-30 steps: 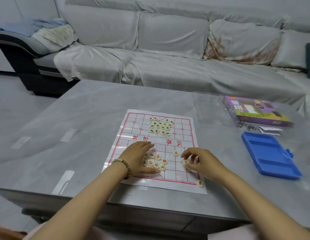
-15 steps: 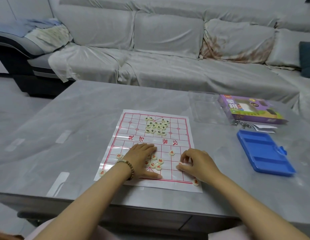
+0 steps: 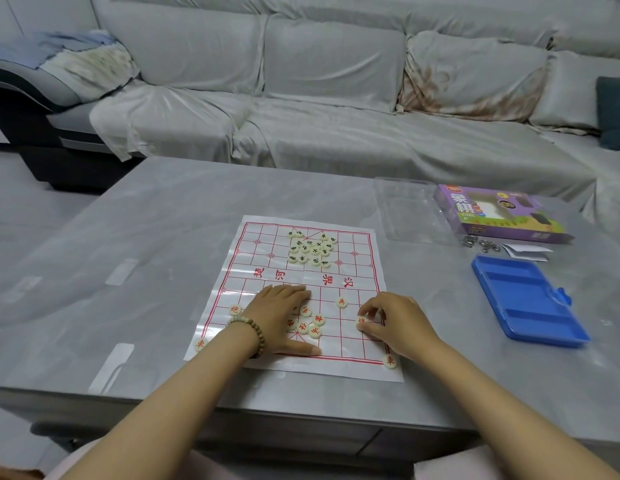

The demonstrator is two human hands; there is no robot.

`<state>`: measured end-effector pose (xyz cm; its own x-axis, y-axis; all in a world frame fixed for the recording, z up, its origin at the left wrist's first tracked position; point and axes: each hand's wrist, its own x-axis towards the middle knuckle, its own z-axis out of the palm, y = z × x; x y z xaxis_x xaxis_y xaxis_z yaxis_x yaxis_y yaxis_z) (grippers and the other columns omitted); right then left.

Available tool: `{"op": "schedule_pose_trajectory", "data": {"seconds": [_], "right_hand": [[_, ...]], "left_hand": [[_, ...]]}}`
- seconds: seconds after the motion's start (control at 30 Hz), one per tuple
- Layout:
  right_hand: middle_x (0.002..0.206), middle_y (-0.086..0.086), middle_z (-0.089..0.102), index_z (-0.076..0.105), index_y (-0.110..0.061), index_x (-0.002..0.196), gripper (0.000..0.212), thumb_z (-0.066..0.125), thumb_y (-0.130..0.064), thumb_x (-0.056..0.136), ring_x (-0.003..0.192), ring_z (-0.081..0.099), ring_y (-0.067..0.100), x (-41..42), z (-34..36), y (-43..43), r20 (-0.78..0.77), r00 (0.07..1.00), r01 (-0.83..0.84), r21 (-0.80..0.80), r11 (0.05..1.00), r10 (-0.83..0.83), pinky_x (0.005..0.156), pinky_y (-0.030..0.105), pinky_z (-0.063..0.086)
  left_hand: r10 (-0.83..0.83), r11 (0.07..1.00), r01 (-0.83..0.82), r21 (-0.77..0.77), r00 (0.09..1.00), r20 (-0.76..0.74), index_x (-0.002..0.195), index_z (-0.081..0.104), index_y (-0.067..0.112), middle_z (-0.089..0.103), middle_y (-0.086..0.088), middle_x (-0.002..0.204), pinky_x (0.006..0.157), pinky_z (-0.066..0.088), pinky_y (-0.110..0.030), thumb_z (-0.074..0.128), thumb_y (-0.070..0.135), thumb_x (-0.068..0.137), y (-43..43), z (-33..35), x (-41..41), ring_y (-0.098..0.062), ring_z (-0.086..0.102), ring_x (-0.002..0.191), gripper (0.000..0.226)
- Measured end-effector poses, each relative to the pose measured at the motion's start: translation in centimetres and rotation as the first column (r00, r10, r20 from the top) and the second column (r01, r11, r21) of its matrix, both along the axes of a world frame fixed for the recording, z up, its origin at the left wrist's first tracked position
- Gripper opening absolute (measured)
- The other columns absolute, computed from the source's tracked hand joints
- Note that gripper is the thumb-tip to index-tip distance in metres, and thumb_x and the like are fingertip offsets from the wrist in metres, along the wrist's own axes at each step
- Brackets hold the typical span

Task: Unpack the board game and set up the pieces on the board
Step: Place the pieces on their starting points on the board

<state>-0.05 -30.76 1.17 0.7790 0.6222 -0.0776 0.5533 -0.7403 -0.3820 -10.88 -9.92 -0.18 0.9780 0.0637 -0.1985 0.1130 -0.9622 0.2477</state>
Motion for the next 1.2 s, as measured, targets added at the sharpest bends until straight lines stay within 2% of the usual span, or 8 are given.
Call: {"op": "schedule_pose_trajectory", "data": {"seconds": [0.2, 0.33, 0.47, 0.67, 0.8, 0.93, 1.07, 1.2], "right_hand": [[0.107, -0.011, 0.063, 0.065, -0.028, 0.107, 0.028, 0.068, -0.041, 0.082, 0.095, 0.054, 0.01, -0.2, 0.4, 0.3, -0.028, 1.0, 0.009, -0.009, 1.0, -0.01, 0.091, 0.029, 0.049], [0.096, -0.013, 0.059, 0.064, -0.03, 0.103, 0.024, 0.069, -0.04, 0.081, 0.09, 0.055, 0.009, -0.6, 1.9, 1.1, -0.062, 0.998, 0.023, 0.147, 0.989, -0.014, 0.086, 0.029, 0.049], [0.098, -0.013, 0.059, 0.063, -0.031, 0.099, 0.019, 0.07, -0.035, 0.082, 0.088, 0.054, 0.007, -1.8, 2.4, 2.7, -0.089, 0.99, -0.093, 0.204, 0.975, 0.113, 0.086, 0.028, 0.049], [0.104, -0.01, 0.059, 0.066, -0.028, 0.107, 0.024, 0.068, -0.035, 0.084, 0.093, 0.05, 0.009, -3.1, 2.2, 5.0, -0.1, 0.953, -0.279, 0.066, 0.958, 0.285, 0.084, 0.024, 0.043], [0.109, -0.007, 0.06, 0.065, -0.026, 0.111, 0.03, 0.068, -0.038, 0.083, 0.095, 0.051, 0.009, -3.4, 2.0, 5.7, -0.092, 0.94, -0.331, -0.019, 0.944, 0.328, 0.086, 0.022, 0.039], [0.107, -0.008, 0.06, 0.066, -0.027, 0.105, 0.027, 0.069, -0.04, 0.081, 0.093, 0.052, 0.008, -3.2, 2.0, 5.9, -0.066, 0.94, -0.338, -0.06, 0.939, 0.334, 0.082, 0.019, 0.037], [0.106, -0.008, 0.059, 0.066, -0.027, 0.103, 0.024, 0.071, -0.036, 0.081, 0.094, 0.052, 0.008, -3.0, 2.1, 5.6, -0.129, 0.93, -0.355, -0.081, 0.931, 0.343, 0.084, 0.021, 0.044], [0.098, -0.012, 0.058, 0.064, -0.031, 0.094, 0.016, 0.072, -0.028, 0.08, 0.083, 0.049, 0.005, -2.6, 2.3, 5.0, -0.188, 0.916, -0.376, -0.082, 0.923, 0.356, 0.07, 0.013, 0.038]], "left_hand": [[0.006, 0.999, -0.006, -0.032, 1.0, 0.02, 0.147, 0.02, 0.028, 0.02, 0.009, 0.155, 0.117, 0.013, -0.036, 0.054, 0.079, 0.064, 0.8, 0.3, -0.2, -0.014, 0.018, 0.142, 0.103], [0.188, 0.972, -0.16, -0.174, 0.97, 0.156, 0.143, 0.031, 0.026, 0.033, 0.006, 0.149, 0.113, 0.025, -0.035, 0.022, 0.096, 0.049, 3.2, 1.9, -1.4, -0.014, 0.03, 0.137, 0.117], [0.298, 0.944, -0.257, -0.209, 0.933, 0.202, 0.132, 0.049, 0.025, 0.047, 0.005, 0.139, 0.108, 0.032, -0.034, 0.039, 0.072, 0.072, 4.8, 2.9, -3.0, -0.012, 0.039, 0.129, 0.077], [0.183, 0.982, -0.174, -0.067, 0.966, 0.184, 0.121, 0.057, 0.034, 0.051, 0.011, 0.132, 0.106, 0.035, -0.031, 0.055, 0.068, 0.071, 5.7, 2.7, -4.7, -0.009, 0.04, 0.125, 0.06], [0.158, 0.987, -0.153, -0.039, 0.973, 0.167, 0.122, 0.055, 0.036, 0.046, 0.01, 0.137, 0.107, 0.033, -0.031, 0.061, 0.062, 0.075, 5.6, 2.0, -5.2, -0.011, 0.036, 0.128, 0.054], [0.145, 0.989, -0.14, -0.038, 0.978, 0.15, 0.121, 0.055, 0.037, 0.042, 0.011, 0.139, 0.108, 0.031, -0.031, 0.062, 0.06, 0.075, 5.6, 1.4, -5.5, -0.011, 0.032, 0.13, 0.052], [0.141, 0.99, -0.137, -0.034, 0.976, 0.165, 0.123, 0.053, 0.037, 0.04, 0.011, 0.141, 0.11, 0.029, -0.032, 0.061, 0.06, 0.077, 5.5, 1.3, -5.4, -0.011, 0.03, 0.132, 0.052], [0.165, 0.986, -0.157, -0.058, 0.967, 0.192, 0.122, 0.054, 0.036, 0.041, 0.009, 0.141, 0.109, 0.029, -0.032, 0.059, 0.058, 0.079, 5.5, 1.3, -5.2, -0.011, 0.031, 0.132, 0.049]]}}
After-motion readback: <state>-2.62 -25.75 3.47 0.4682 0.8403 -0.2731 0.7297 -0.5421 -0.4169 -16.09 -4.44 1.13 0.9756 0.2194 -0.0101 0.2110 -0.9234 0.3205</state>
